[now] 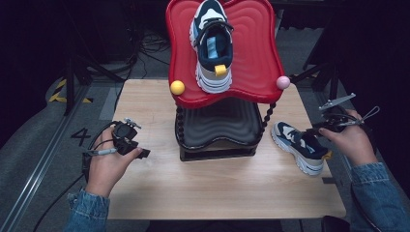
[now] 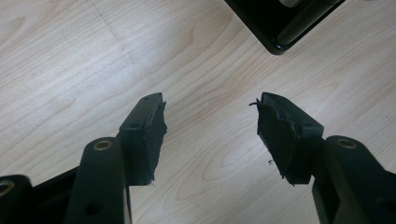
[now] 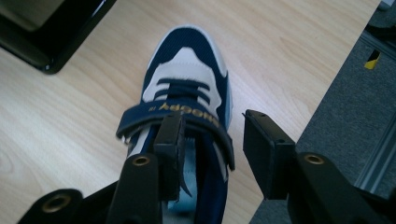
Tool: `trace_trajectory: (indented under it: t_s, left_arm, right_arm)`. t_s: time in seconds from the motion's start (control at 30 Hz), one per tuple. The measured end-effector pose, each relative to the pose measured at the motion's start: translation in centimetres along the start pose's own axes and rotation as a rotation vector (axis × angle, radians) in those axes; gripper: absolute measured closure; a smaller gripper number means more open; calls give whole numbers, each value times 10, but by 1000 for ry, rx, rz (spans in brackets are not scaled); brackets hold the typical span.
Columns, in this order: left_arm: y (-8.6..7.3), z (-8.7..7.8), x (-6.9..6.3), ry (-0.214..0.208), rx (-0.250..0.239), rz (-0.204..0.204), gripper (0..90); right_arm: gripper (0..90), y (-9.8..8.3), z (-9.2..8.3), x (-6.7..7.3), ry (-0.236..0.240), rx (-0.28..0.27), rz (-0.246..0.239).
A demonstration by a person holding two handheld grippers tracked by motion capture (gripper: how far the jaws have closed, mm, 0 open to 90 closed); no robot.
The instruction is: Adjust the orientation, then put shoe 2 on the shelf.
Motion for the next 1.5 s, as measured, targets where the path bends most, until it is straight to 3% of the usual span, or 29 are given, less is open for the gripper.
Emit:
trace_trajectory:
  t_s: [0.2,0.53,0.83,0.97,1.17,1.3,1.5]
  left_arm:
    - [-5,8,0,-17,2,-10,423]
    - [-9,12,1,-26,-13,-16,416]
    - [-14,22,3,-40,-1,-30,414]
    - [-16,22,4,-39,4,-43,419]
    - [-18,22,8,-32,6,-51,420]
    - [-18,23,7,-31,1,-43,423]
    - [-18,22,6,-42,5,-54,426]
  right_arm:
    - [539,-8,-1,5,-11,50,-26]
    - [502,-17,3,7,15,75,-84]
    - [467,-16,19,7,50,79,-125]
    - [471,-12,29,3,57,51,-142]
    - [470,-9,35,1,56,51,-170]
    - [483,-4,39,-1,41,54,-216]
    - [598,2,39,2,33,52,-256]
Point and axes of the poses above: each handheld gripper's, and its own axes: z roughly forward along the jaws, y roughly out of its top, x roughly to its left, the point moved 10 cm from there along z, roughly forward along the jaws, and after that the axes turned 11 degrees about -z, right-handed, at the moved point
